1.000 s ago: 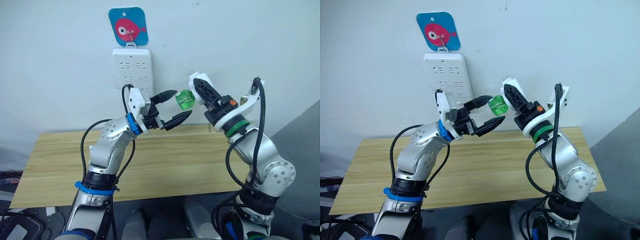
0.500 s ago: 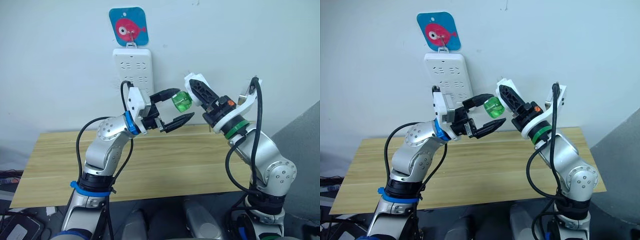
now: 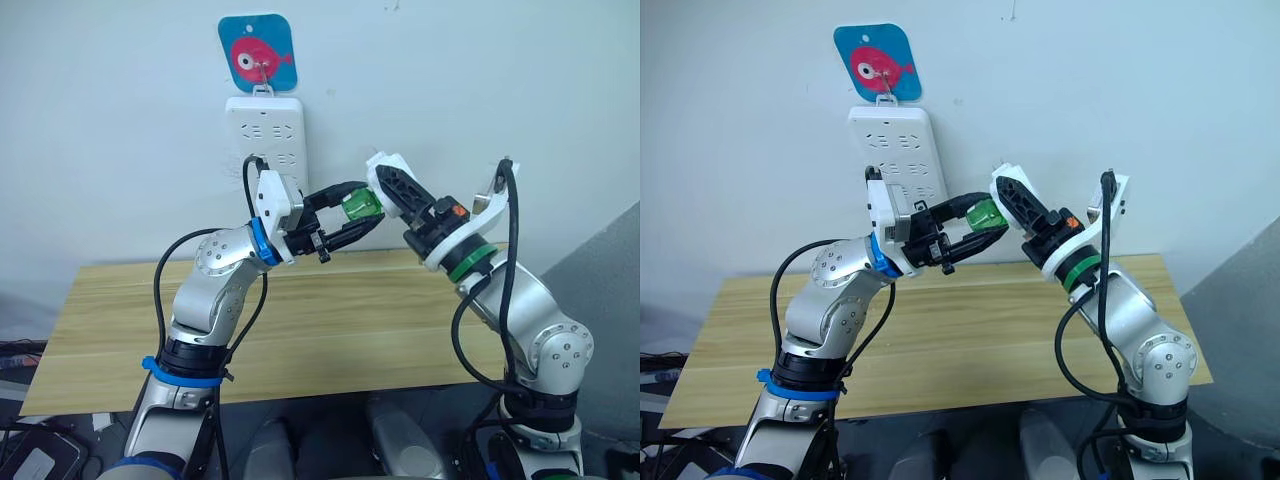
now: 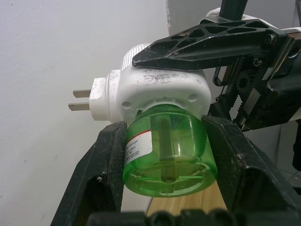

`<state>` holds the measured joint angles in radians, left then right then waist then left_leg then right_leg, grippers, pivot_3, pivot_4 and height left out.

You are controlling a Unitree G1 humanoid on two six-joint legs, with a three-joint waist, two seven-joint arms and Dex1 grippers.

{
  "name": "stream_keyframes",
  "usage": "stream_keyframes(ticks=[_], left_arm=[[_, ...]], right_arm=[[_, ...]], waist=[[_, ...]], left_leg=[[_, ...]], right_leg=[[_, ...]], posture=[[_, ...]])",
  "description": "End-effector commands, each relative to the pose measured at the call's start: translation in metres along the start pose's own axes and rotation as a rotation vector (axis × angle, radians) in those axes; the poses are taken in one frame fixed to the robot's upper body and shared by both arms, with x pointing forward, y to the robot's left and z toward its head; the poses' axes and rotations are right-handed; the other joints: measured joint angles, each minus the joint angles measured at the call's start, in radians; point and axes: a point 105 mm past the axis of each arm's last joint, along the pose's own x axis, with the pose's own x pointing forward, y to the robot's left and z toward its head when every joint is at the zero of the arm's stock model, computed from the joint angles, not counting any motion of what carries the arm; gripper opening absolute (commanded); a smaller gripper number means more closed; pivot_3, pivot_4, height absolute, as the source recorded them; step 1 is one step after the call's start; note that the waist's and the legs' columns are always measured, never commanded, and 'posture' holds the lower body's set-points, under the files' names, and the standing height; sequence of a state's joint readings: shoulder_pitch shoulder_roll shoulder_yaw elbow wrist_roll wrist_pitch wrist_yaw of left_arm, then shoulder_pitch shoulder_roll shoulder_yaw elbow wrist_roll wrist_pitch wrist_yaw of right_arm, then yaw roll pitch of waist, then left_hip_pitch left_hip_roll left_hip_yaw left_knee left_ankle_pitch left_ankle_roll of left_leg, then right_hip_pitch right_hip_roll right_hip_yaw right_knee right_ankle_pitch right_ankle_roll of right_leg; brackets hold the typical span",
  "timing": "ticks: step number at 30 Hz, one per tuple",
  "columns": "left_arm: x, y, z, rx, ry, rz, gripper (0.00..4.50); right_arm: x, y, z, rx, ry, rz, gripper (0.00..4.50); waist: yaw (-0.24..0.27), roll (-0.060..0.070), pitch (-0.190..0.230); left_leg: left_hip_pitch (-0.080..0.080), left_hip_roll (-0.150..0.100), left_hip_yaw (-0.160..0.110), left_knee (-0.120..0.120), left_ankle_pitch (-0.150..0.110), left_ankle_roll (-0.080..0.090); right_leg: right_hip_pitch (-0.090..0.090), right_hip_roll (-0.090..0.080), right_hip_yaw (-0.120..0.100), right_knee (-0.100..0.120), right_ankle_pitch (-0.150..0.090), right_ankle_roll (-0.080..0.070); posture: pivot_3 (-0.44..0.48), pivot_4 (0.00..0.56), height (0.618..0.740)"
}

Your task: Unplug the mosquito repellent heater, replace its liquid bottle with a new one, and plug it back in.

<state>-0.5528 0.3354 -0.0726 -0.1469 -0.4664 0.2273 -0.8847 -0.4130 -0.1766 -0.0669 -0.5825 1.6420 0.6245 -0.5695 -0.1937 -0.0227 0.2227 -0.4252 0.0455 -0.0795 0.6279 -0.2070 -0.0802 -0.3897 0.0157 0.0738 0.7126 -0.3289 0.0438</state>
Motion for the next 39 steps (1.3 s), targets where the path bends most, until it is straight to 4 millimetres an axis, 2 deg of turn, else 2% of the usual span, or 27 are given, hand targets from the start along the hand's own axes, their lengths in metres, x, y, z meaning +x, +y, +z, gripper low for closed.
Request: stream_keyframes(ticks=[1,8,10,13,17,20,25,29,33,39], left_arm=[[-0.004,0.003,0.009,0.028,-0.023,0.009,2.25],[-0.009,0.004,0.009,0.039,-0.017,0.014,2.25],[-0.011,0.004,0.008,0.037,-0.015,0.012,2.25],[-0.013,0.002,0.008,0.036,-0.011,0.008,2.25],[-0.018,-0.002,0.006,0.049,0.007,-0.019,2.25],[-0.024,-0.013,0.003,0.088,0.039,-0.111,2.25],[-0.036,-0.041,-0.005,0.143,0.087,-0.313,2.25],[-0.039,-0.046,-0.008,0.175,0.095,-0.367,2.25],[-0.039,-0.051,-0.007,0.21,0.092,-0.411,2.25],[-0.037,-0.05,-0.007,0.233,0.096,-0.411,2.25]], right_arm=[[-0.004,0.017,0.0,0.019,0.008,0.085,2.96],[-0.007,0.016,0.005,0.03,0.004,0.096,2.96],[-0.008,0.011,0.009,0.022,-0.012,0.073,3.72],[-0.012,0.006,0.016,0.015,-0.027,0.066,4.5],[-0.026,-0.005,0.032,-0.018,-0.026,0.054,4.5],[-0.04,-0.018,0.041,-0.065,0.088,0.064,4.5],[-0.061,-0.028,0.027,-0.113,0.453,0.185,4.5],[-0.069,-0.025,0.018,-0.092,0.619,0.245,4.5],[-0.072,-0.022,0.007,-0.057,0.715,0.293,4.5],[-0.068,-0.015,-0.001,-0.046,0.727,0.35,4.5]], waist=[[0.0,0.0,0.0],[0.001,0.0,0.0],[0.001,0.0,0.0],[0.003,0.0,0.0],[0.01,0.0,0.001],[0.021,0.001,0.001],[0.026,0.003,0.004],[0.031,0.003,0.005],[0.037,0.002,0.005],[0.056,0.002,0.005]], left_leg=[[0.0,0.0,0.0,0.0,0.0,0.0],[0.0,0.0,0.0,0.0,0.0,0.0],[0.0,0.0,0.0,0.0,0.0,0.0],[0.0,0.0,0.0,0.0,0.0,0.0],[0.0,0.0,0.0,0.0,0.0,0.0],[0.0,0.0,0.001,0.0,0.0,0.0],[0.001,0.0,0.002,-0.001,0.0,0.001],[0.001,0.001,0.002,0.0,0.0,0.001],[0.0,0.0,0.003,0.0,0.0,0.001],[0.0,0.0,0.002,0.0,0.0,0.001]], right_leg=[[0.0,0.0,0.0,0.0,0.0,0.0],[0.0,0.0,0.0,0.0,0.0,0.0],[0.0,0.0,0.0,0.0,0.0,0.0],[0.0,0.0,0.0,0.0,0.0,0.0],[0.0,0.0,0.0,-0.001,0.0,0.0],[0.0,0.0,0.0,-0.002,0.0,0.0],[0.0,0.0,0.002,-0.002,0.0,0.0],[0.0,0.001,0.002,-0.002,0.0,0.0],[0.0,0.001,0.002,-0.003,0.0,0.0],[0.0,0.0,0.001,-0.004,-0.001,0.0]], posture=[[-0.238,0.202,0.725],[-0.232,0.202,0.725],[-0.232,0.201,0.725],[-0.231,0.2,0.725],[-0.231,0.2,0.725],[-0.234,0.202,0.725],[-0.218,0.202,0.725],[-0.203,0.2,0.725],[-0.191,0.198,0.725],[-0.181,0.199,0.725]])
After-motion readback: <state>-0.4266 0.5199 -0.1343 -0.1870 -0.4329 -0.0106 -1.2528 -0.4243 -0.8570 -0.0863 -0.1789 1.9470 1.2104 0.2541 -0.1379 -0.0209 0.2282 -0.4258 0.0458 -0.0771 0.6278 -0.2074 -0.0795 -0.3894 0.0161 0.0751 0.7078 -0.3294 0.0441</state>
